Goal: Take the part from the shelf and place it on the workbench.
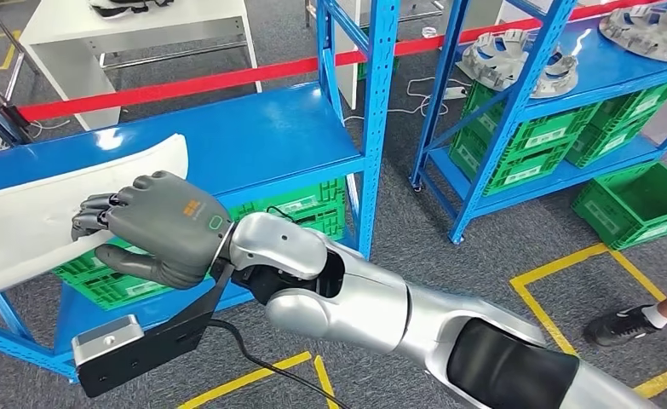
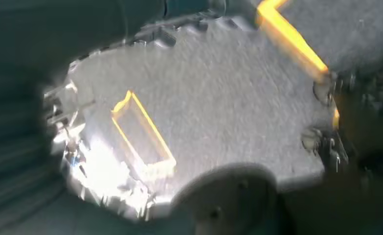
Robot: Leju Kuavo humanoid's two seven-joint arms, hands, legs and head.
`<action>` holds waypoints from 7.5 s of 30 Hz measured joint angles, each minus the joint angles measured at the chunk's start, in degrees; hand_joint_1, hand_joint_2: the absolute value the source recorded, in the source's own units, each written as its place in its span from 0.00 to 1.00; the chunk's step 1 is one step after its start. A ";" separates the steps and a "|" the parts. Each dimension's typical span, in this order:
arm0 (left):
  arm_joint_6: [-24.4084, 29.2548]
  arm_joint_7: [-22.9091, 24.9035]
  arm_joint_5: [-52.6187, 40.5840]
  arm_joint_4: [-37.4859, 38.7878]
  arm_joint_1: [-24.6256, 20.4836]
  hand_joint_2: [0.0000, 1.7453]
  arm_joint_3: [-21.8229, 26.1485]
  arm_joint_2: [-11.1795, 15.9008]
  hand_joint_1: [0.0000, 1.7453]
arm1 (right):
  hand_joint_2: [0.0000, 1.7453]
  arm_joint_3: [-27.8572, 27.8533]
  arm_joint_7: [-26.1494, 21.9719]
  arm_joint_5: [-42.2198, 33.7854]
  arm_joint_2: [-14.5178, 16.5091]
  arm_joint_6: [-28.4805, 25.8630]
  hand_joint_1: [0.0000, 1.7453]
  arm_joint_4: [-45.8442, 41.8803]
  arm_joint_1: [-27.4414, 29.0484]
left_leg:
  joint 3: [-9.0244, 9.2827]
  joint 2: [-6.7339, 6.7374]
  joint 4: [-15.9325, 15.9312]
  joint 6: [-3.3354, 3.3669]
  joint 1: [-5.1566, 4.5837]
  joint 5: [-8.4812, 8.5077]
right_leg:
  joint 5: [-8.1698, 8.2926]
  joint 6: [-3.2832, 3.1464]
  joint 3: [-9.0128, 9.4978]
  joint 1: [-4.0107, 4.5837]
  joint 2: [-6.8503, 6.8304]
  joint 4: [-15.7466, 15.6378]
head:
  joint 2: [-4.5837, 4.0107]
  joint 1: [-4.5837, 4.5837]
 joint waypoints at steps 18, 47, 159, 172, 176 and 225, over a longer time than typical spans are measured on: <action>0.01 0.67 0.92 0.32 -0.07 1.00 1.03 1.39 0.00 | 1.00 0.44 0.01 0.46 -0.75 -0.81 1.00 1.96 0.38 | 5.81 0.14 -3.24 2.32 0.67 0.04 | -5.07 4.20 -12.59 -1.08 0.13 16.34 | 0.00 0.35; 0.01 -0.22 0.94 0.94 0.74 1.00 1.88 0.36 0.00 | 1.00 0.45 0.12 2.33 -0.39 -1.74 1.00 5.64 2.32 | 7.93 0.31 -3.51 2.43 0.71 -1.59 | -1.48 4.37 -11.78 -0.75 0.09 10.11 | 0.01 0.26; 0.16 -2.49 1.63 1.88 2.60 1.00 9.38 -2.87 0.00 | 1.00 6.07 -3.08 2.34 -2.46 -2.29 1.00 13.11 1.37 | 0.19 0.38 6.80 -1.87 1.06 -2.87 | -0.05 0.77 -1.57 -0.59 -3.88 1.18 | 0.00 -0.54; 0.16 0.31 1.79 1.90 1.68 1.00 10.18 -1.49 0.00 | 1.00 6.47 0.16 5.72 -3.54 -3.07 1.00 11.07 4.46 | 5.13 -2.60 -3.89 1.80 0.72 1.03 | -8.03 3.51 -9.35 -0.78 0.33 18.16 | 0.01 0.22; 0.16 0.14 1.64 1.87 1.87 1.00 10.28 -1.29 0.00 | 1.00 6.26 1.06 6.43 -4.13 -3.40 1.00 9.73 5.42 | 4.83 -5.83 -3.35 1.25 0.72 1.18 | -1.66 3.05 -3.72 -1.05 2.87 6.24 | 0.00 0.27; 0.16 -1.69 -1.23 1.43 -0.05 1.00 9.18 -1.31 0.00 | 1.00 2.55 0.22 8.29 -3.55 -2.78 1.00 8.33 5.01 | 5.84 4.48 -3.89 0.22 -0.01 0.60 | 0.32 1.33 -2.19 0.39 -7.24 1.59 | 0.00 -0.29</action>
